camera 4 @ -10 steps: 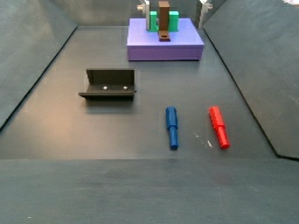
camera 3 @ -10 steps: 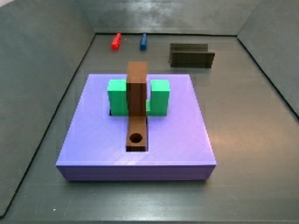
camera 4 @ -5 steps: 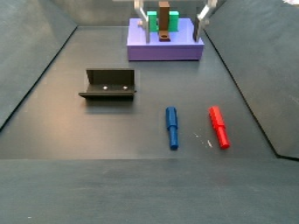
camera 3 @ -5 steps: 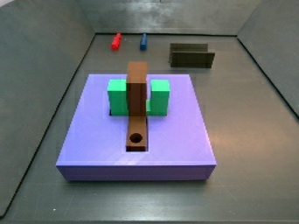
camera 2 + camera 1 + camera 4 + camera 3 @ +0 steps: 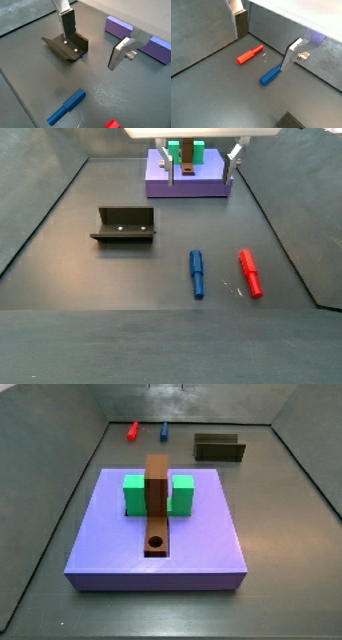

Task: Pick up the blue object. Move up. Place the blue object on the fixture. Regrasp the blue object. Move to above the board. Insert the blue object.
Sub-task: Pick up the blue object.

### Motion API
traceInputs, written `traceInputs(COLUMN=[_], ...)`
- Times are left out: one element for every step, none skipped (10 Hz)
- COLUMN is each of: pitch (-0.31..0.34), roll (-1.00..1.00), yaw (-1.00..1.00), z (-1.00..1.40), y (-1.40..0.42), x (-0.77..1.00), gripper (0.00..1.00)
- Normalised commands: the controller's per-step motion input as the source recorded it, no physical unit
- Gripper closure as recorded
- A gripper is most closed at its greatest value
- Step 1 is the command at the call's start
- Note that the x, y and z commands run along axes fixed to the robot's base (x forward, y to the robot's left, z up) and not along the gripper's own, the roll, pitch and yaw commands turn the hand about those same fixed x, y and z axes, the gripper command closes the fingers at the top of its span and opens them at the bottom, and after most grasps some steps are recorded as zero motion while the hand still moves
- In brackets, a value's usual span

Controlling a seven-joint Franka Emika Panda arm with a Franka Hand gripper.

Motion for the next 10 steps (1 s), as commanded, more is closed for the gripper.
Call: traceInputs(pitch=[-0.054,-0.059,-0.076,-0.083,-0.081,-0.037,-0.027,-0.041,-0.051,-0.041], roll=[-0.13,-0.15,-0.17,-0.21,-0.2,-0.17,-0.13,-0.13,-0.14,-0.14], yaw=[0.0,0.0,0.0,-0.03,-0.01,-0.01,0.0,0.0,0.0,0.0], z=[-0.07,-0.07,-0.11,-0.15,-0.17,-0.1,-0.08,-0.08,-0.11,-0.14], y=[0.0,0.0,0.0,0.09,0.09,0.05,0.01,0.0,0.0,0.0], x=[0.0,0.0,0.04,0.09,0.08,0.08,0.03,0.0,0.0,0.06], gripper=[0.0,0.0,0.0,0.0,0.0,0.0,0.0,0.0,0.0,0.0])
